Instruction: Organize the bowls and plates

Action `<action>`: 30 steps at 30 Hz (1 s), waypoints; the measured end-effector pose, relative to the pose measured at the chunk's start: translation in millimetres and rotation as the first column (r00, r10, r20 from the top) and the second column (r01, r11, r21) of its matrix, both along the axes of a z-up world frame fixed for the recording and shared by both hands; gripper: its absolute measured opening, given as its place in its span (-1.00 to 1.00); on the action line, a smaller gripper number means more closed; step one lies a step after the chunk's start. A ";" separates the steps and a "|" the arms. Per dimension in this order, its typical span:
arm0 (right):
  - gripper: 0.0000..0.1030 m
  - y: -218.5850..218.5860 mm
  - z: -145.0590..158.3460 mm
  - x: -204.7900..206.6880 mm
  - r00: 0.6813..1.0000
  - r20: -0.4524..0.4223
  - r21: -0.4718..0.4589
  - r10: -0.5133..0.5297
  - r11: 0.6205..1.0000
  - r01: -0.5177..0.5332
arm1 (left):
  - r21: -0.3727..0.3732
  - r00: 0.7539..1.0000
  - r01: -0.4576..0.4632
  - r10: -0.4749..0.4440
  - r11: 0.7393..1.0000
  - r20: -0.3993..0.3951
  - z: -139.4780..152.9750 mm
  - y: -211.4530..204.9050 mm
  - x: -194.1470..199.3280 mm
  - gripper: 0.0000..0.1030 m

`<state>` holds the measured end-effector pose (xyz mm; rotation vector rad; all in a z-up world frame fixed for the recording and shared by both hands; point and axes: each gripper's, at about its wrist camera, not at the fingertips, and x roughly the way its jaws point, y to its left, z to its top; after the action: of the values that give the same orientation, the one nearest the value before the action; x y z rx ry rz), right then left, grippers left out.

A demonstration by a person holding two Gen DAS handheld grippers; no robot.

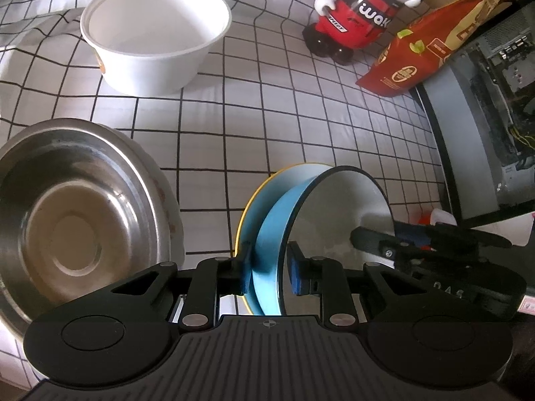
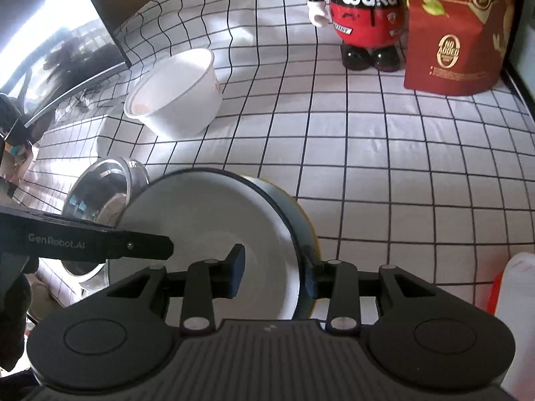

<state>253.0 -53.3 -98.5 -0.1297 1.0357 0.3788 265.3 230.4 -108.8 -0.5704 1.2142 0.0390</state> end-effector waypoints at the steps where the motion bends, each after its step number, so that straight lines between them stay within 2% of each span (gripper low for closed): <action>1: -0.28 -1.0 1.5 0.5 1.000 0.000 0.004 0.000 1.000 0.000 | -0.001 1.000 0.000 0.000 1.000 0.001 0.9 0.5 -0.7 -0.52; 12: -0.25 -3.2 7.3 -2.9 1.000 0.018 0.011 0.004 1.000 -0.004 | 0.029 0.999 0.016 -0.016 0.999 0.027 15.5 1.2 -3.3 -0.55; 15: -0.25 -4.3 8.8 -6.8 0.999 0.043 0.001 -0.004 1.000 0.004 | 0.119 0.997 0.043 -0.051 0.992 0.065 21.3 -5.0 -1.4 -0.55; 17: -0.25 -6.1 11.2 -9.7 0.998 0.069 -0.006 -0.012 1.000 0.012 | 0.209 0.994 0.067 -0.084 0.976 0.075 23.9 -10.4 1.8 -0.56; 19: -0.25 -8.8 12.3 -11.1 0.996 0.086 -0.011 -0.026 1.000 0.027 | 0.246 0.990 0.089 -0.113 0.965 0.084 24.0 -12.2 4.4 -0.55; 21: -0.25 -13.1 11.0 -12.2 0.995 0.091 -0.006 -0.050 0.999 0.051 | 0.250 0.987 0.111 -0.137 0.962 0.088 21.7 -12.7 8.6 -0.52; 25: -0.17 -22.8 -0.7 -13.7 0.992 0.051 0.025 -0.112 0.994 0.111 | 0.244 0.987 0.131 -0.150 0.961 0.060 8.9 -10.3 20.0 -0.28; 30: -0.16 -35.3 -25.1 -13.5 0.984 -0.082 0.098 -0.161 0.981 0.169 | 0.222 0.987 0.144 -0.156 0.965 0.037 -3.1 -10.0 31.0 -0.26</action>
<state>239.5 -88.5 -123.6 0.0644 1.0885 0.2875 296.4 220.4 -111.8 -0.2850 1.1793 0.0285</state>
